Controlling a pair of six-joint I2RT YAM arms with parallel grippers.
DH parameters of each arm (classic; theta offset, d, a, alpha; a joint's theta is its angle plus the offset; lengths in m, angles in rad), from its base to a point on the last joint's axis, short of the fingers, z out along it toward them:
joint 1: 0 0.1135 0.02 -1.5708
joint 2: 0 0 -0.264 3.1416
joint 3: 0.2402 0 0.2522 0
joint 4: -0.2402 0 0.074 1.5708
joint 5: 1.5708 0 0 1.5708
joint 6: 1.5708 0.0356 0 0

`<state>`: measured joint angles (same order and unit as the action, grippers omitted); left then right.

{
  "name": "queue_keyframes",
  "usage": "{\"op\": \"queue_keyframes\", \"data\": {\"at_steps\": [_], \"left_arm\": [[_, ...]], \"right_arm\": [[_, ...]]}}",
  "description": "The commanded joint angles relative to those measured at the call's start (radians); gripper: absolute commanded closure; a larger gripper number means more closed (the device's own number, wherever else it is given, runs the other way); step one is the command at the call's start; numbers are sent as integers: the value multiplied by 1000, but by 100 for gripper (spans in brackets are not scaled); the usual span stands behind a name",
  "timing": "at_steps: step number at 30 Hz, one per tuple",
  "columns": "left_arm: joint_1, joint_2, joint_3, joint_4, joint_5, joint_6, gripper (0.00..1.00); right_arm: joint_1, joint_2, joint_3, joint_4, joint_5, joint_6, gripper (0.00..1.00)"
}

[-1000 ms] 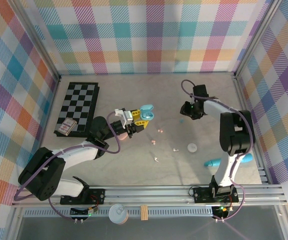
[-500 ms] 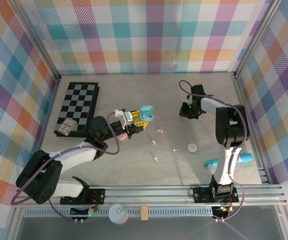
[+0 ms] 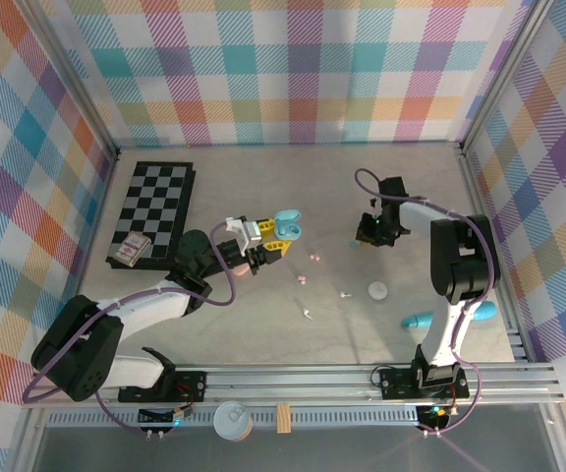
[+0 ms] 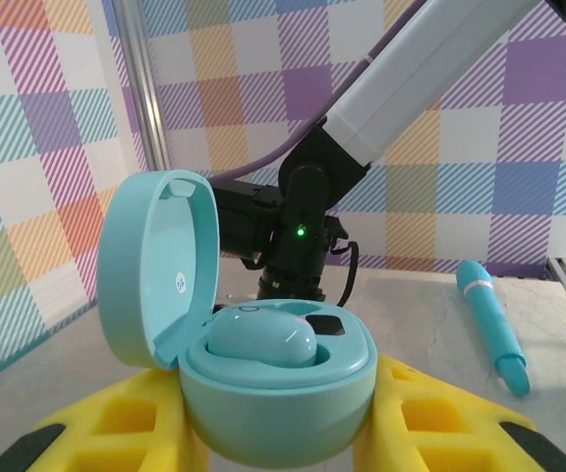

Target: Insert wireless bluetooth earbuds into charging case

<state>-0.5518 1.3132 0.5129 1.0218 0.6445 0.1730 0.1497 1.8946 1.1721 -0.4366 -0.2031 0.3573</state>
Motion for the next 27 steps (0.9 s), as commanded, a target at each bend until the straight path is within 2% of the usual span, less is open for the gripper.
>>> {"op": "queue_keyframes", "data": {"at_steps": [1,6,14,21,27], "left_arm": [[13,-10,-7,42,24,4,69],[12,-19,-11,42,18,3,69],[70,-13,-88,188,-13,-88,70],[73,-101,-105,52,-20,-19,70],[73,-176,-125,-22,-39,19,69]], "right_arm": [[-2,-64,-33,-33,-5,-6,85],[9,-135,-29,-78,58,-58,79],[127,-108,124,-281,338,-123,67],[269,36,290,-414,588,-113,59],[341,163,393,-497,703,-92,59]]}}
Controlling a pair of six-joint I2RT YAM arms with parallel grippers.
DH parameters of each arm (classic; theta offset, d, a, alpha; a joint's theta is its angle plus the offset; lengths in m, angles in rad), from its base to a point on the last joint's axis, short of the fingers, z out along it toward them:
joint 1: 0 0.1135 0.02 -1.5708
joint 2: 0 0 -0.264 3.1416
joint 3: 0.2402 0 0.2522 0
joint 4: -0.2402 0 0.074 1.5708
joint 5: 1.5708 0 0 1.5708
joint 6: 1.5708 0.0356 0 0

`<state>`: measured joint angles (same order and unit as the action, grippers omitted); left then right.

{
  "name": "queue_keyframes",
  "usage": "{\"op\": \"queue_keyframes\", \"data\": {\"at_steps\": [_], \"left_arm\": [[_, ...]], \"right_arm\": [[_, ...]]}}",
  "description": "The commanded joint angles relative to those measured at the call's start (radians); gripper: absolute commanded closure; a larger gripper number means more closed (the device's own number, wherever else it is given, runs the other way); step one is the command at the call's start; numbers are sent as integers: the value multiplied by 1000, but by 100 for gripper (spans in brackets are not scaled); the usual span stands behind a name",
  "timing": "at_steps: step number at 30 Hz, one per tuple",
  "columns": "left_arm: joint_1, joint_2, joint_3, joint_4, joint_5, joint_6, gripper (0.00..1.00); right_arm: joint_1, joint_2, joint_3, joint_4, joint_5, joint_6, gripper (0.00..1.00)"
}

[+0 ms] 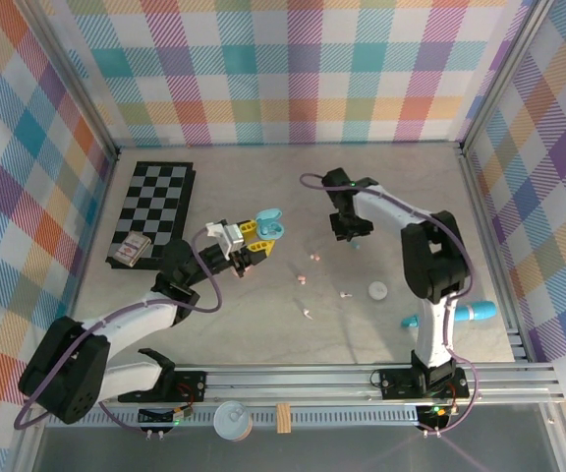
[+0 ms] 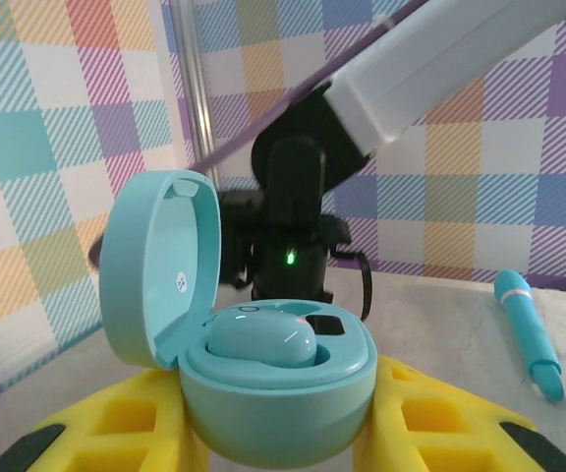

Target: Insert wireless bluetooth earbuds into charging case

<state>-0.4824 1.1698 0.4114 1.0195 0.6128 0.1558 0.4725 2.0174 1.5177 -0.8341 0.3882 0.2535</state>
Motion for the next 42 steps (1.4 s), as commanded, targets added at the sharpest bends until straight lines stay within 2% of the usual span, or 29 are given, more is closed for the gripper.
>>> {"op": "queue_keyframes", "data": {"at_steps": [1,7,24,42], "left_arm": [[4,-41,-28,-22,-11,37,70],[4,-77,-36,-38,-18,38,70],[5,-64,-19,-53,-19,37,70],[7,-57,-11,-50,-8,30,70]], "right_arm": [[29,57,64,-116,125,17,59],[60,117,111,-173,213,23,60],[69,157,93,-152,193,6,61],[69,165,98,-200,269,16,68]]}}
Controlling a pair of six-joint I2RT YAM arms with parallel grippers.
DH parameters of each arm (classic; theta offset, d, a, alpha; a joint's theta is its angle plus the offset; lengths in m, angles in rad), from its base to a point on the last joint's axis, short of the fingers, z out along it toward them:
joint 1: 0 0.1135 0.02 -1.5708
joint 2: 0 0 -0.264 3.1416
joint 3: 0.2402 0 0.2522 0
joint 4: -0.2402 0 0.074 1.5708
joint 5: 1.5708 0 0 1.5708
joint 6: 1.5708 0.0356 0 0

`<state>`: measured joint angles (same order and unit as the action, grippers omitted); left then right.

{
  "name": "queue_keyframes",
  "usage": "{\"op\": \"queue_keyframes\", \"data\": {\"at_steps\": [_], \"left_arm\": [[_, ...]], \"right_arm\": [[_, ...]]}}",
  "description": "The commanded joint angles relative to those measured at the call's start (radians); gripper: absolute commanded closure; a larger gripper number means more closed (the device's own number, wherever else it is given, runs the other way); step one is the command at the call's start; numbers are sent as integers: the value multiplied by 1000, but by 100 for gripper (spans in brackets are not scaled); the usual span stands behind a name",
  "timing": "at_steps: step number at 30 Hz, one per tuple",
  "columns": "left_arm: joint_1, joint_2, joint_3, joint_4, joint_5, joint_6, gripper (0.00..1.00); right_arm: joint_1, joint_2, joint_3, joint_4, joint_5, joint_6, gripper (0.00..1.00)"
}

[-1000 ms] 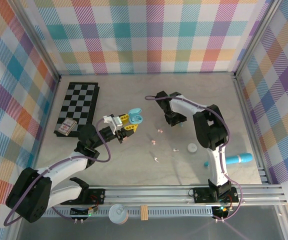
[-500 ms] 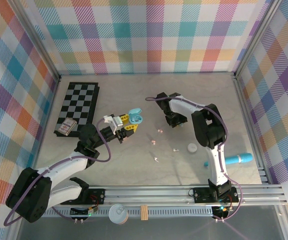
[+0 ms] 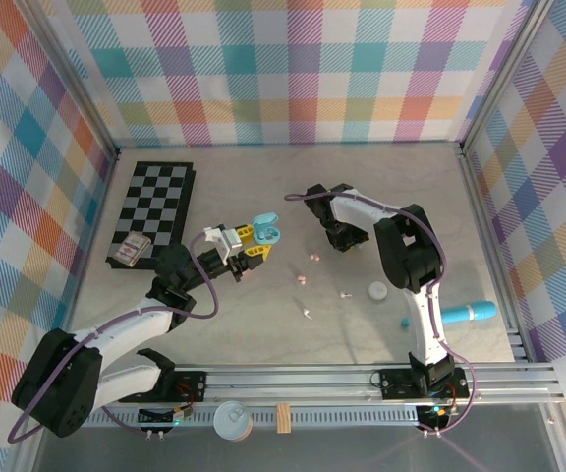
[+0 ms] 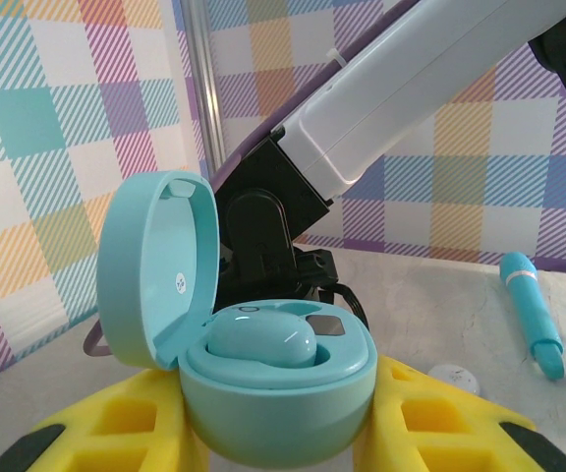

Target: Insert wireless bluetooth earbuds into charging case

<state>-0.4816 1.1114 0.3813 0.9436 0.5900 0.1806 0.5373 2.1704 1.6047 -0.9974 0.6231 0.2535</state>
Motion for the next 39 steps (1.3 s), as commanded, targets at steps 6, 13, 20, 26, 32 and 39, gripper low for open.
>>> {"op": "queue_keyframes", "data": {"at_steps": [6,13,20,26,32,39], "left_arm": [[6,2,18,26,18,2,70],[8,-10,14,17,14,3,70],[8,-3,16,18,17,3,70],[8,4,19,24,21,2,70],[7,12,19,24,20,3,70],[9,58,21,54,6,8,70]], "right_arm": [[2,29,22,-12,39,-3,69],[-8,52,37,-13,40,-8,70],[-14,54,28,-16,43,-3,74],[-14,26,4,21,35,-37,77],[-13,-57,-47,87,-39,-57,76],[-11,-207,-124,147,-182,-50,76]]}}
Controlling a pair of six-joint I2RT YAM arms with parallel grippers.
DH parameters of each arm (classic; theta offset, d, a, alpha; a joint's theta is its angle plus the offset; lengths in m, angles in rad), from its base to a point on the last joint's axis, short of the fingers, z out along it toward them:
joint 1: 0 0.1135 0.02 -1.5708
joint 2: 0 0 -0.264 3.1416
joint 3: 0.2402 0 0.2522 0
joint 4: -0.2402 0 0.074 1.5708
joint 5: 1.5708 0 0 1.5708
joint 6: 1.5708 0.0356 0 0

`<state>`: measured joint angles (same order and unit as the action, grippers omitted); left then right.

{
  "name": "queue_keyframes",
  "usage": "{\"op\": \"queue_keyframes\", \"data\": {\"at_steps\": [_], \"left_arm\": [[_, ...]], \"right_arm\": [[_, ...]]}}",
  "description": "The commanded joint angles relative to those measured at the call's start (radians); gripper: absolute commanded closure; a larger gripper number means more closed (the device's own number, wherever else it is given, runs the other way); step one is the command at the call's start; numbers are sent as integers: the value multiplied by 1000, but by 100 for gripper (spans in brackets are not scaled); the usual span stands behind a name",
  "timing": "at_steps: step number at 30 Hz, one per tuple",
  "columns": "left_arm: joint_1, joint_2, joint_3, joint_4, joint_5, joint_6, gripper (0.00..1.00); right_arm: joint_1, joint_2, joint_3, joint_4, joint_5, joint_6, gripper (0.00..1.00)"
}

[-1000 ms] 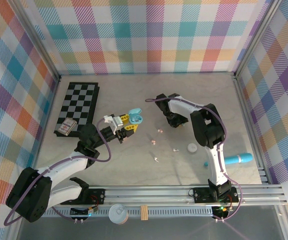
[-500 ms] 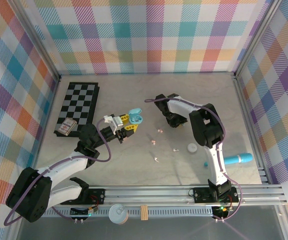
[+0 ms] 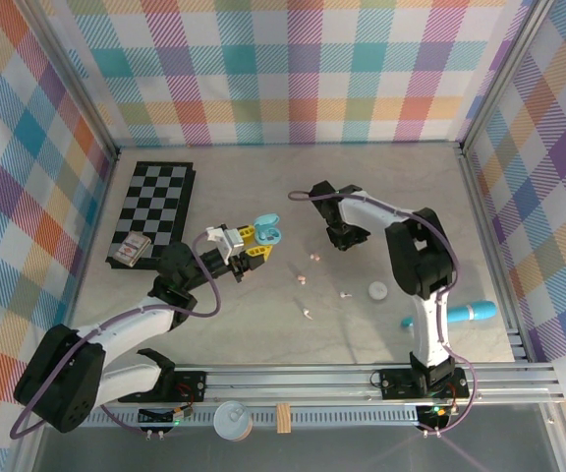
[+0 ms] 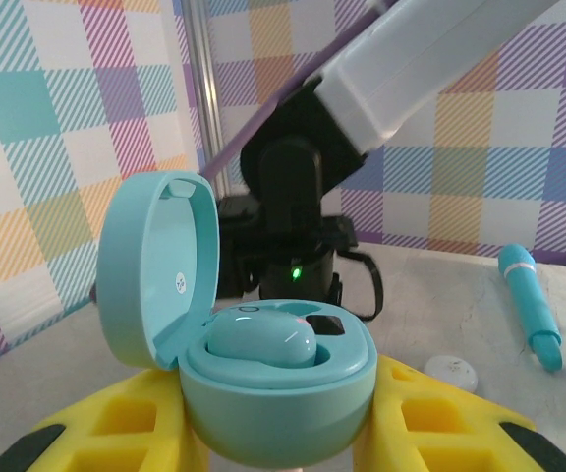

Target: Insert wireless bluetooth earbuds into charging case

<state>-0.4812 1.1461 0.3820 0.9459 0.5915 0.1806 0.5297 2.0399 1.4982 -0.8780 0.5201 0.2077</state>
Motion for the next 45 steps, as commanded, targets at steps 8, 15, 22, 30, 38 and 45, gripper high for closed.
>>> {"op": "queue_keyframes", "data": {"at_steps": [8,15,22,30,38,45], "left_arm": [[26,228,65,229,-4,-46,70],[35,371,140,243,5,-34,70],[35,468,217,260,45,-55,71],[32,495,232,281,82,-71,71],[20,500,223,298,155,-80,70],[15,480,215,317,188,-103,70]], "right_arm": [[14,-246,-106,37,-194,16,76],[46,-378,-127,31,-273,37,76],[97,-458,-85,4,-342,53,76],[124,-518,-41,32,-497,67,76],[140,-515,30,56,-595,59,75],[145,-497,76,91,-656,59,75]]}}
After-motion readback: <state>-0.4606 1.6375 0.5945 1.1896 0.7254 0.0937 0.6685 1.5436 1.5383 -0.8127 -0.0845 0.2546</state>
